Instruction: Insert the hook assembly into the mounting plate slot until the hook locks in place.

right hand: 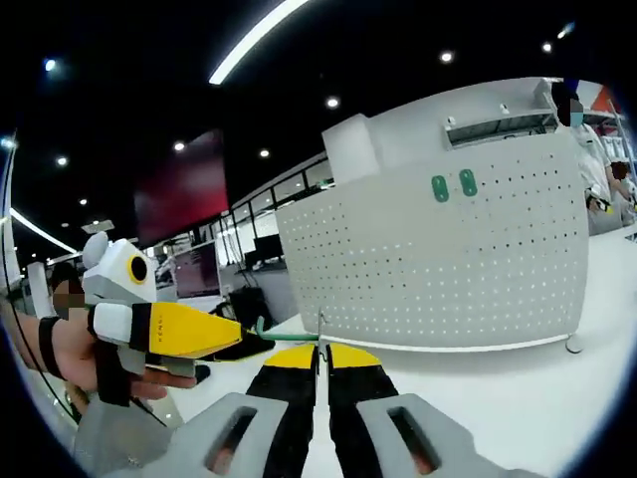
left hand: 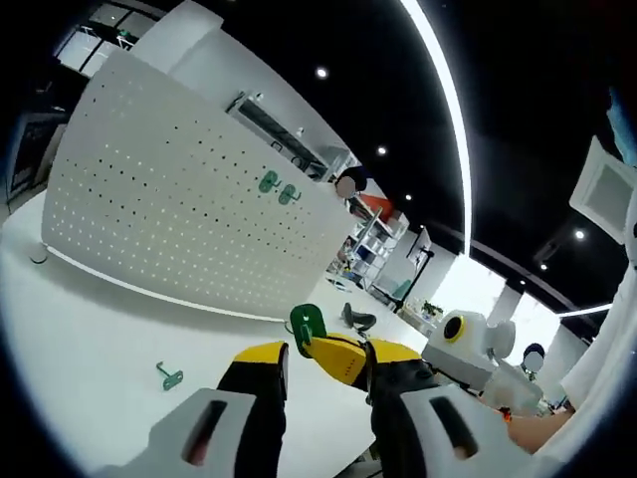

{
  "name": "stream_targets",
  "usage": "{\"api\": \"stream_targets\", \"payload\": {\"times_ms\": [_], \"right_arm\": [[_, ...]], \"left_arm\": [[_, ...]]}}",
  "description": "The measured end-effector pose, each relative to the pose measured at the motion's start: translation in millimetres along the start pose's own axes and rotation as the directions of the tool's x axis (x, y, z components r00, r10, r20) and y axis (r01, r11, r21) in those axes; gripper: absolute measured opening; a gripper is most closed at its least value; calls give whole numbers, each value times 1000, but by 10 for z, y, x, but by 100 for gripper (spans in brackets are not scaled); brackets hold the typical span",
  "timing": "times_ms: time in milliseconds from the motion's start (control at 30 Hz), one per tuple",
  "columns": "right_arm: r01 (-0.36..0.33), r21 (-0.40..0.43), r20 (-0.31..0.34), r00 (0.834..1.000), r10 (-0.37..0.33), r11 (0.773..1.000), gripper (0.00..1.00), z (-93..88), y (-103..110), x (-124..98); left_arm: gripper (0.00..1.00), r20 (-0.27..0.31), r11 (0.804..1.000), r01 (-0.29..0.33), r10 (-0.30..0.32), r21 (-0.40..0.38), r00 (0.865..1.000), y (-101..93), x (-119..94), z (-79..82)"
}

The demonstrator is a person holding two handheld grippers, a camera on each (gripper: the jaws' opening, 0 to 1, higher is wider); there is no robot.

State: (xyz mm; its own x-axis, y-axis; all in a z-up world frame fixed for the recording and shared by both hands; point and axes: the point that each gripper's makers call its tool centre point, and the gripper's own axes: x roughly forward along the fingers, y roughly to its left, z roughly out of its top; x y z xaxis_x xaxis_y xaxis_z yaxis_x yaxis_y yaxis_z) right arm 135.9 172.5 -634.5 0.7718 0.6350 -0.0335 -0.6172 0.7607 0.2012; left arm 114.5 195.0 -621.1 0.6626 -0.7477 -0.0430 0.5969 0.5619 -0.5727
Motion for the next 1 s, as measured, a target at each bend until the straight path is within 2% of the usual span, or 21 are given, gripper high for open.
{"api": "stream_targets", "payload": {"times_ms": [100, 167, 333, 467, 567, 600, 667, 933, 1000], "right_arm": [[-23, -28, 12, 1000, 23, 999, 2, 33, 86, 7], [-39, -83, 3, 999, 40, 996, 2, 48, 141, 11], [-54, -91, 13, 998, 55, 994, 2, 71, 195, 16], [-67, -98, 14, 998, 69, 993, 2, 72, 212, 22], [-55, -100, 11, 998, 57, 993, 2, 75, 195, 14], [-69, -119, 17, 997, 72, 990, 2, 91, 214, 16], [-75, -106, 0, 997, 76, 992, 2, 67, 215, 14], [-86, -116, -3, 996, 86, 990, 2, 69, 207, 3], [-92, -149, -21, 996, 90, 985, 2, 51, 211, 3]], "left_arm": [[31, 1, 1000, -7, 7, -7, 1000, 11, -1, -1], [27, 9, 1000, -8, 8, -14, 1000, 12, -8, 10], [22, 32, 999, -16, 18, -48, 999, 35, -12, 43], [13, 53, 998, -15, 18, -57, 998, 42, -14, 86], [11, 52, 998, -28, 31, -62, 998, 72, -12, 87], [9, 47, 998, -29, 32, -59, 998, 81, -9, 81], [7, 51, 998, -25, 29, -65, 998, 82, -1, 86], [5, 35, 997, -17, 20, -80, 999, 73, 50, 50], [5, 28, 996, -18, 21, -89, 999, 83, 60, 37]]}}
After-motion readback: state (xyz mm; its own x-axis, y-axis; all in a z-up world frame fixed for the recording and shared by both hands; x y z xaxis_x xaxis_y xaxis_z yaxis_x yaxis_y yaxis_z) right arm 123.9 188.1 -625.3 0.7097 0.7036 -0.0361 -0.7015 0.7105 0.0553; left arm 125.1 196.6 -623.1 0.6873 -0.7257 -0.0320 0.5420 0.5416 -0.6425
